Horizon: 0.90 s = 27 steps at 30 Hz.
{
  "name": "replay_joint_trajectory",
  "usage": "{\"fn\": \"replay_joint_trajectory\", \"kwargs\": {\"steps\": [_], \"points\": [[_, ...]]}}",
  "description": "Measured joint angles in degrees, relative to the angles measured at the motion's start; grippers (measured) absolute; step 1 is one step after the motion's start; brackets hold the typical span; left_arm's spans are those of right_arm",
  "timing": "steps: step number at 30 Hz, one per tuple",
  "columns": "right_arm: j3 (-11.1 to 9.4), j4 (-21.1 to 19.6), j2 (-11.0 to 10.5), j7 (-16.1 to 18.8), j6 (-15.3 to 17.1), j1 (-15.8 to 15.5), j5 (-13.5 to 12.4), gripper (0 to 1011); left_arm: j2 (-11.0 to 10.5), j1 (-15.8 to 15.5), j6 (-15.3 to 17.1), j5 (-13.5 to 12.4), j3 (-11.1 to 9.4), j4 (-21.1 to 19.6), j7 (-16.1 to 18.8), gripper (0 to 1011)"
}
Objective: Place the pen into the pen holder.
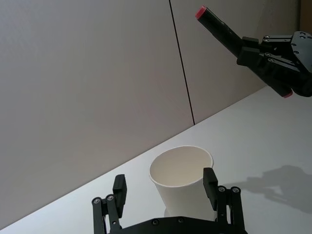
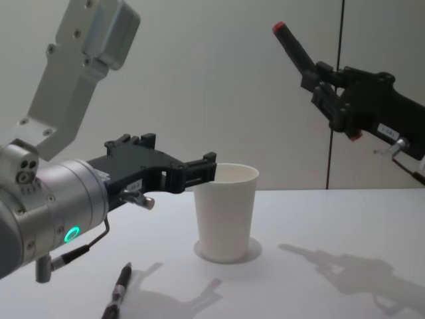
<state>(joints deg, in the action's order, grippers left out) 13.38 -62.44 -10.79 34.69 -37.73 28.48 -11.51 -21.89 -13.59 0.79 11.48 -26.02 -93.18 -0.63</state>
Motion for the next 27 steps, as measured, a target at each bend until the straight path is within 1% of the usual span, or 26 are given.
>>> {"fn": "replay_joint_trajectory", "kwargs": {"steps": [2,3,5,6,8,9,11,12,15,16,19,23,27], "points": [[-0.01,1.79,0.32,1.16,-0.62,1.08,-1.07,185,0.0,0.0,0.0,0.0,0.0,0.0,0.0,1003],[-0.01,3.33,0.61,2.75,-1.39,2.05,-2.47,185,0.0,0.0,0.0,0.0,0.0,0.0,0.0,1003],[-0.01,5.01,0.94,4.09,-2.02,3.07,-3.68,185,0.0,0.0,0.0,0.0,0.0,0.0,0.0,1003],[0.0,6.96,1.32,5.5,-2.61,4.22,-4.97,185,0.0,0.0,0.0,0.0,0.0,0.0,0.0,1003],[0.03,8.79,1.65,7.2,-3.27,5.3,-6.43,185,0.0,0.0,0.0,0.0,0.0,0.0,0.0,1003],[0.07,10.82,2.05,8.83,-3.93,6.49,-7.89,185,0.0,0.0,0.0,0.0,0.0,0.0,0.0,1003],[0.12,12.53,2.38,9.85,-4.33,7.49,-8.94,185,0.0,0.0,0.0,0.0,0.0,0.0,0.0,1003],[0.21,14.41,2.76,11.17,-4.8,8.59,-9.91,185,0.0,0.0,0.0,0.0,0.0,0.0,0.0,1003],[0.33,16.6,3.21,12.45,-5.2,9.9,-11.04,185,0.0,0.0,0.0,0.0,0.0,0.0,0.0,1003],[0.42,17.89,3.48,13.15,-5.39,10.68,-11.76,185,0.0,0.0,0.0,0.0,0.0,0.0,0.0,1003],[0.61,20.26,4.0,14.05,-5.52,12.08,-12.64,185,0.0,0.0,0.0,0.0,0.0,0.0,0.0,1003],[0.93,22.0,4.47,14.19,-5.5,13.24,-12.97,185,0.0,0.0,0.0,0.0,0.0,0.0,0.0,1003],[1.25,22.36,4.68,13.36,-5.16,13.63,-12.73,185,0.0,0.0,0.0,0.0,0.0,0.0,0.0,1003]]}}
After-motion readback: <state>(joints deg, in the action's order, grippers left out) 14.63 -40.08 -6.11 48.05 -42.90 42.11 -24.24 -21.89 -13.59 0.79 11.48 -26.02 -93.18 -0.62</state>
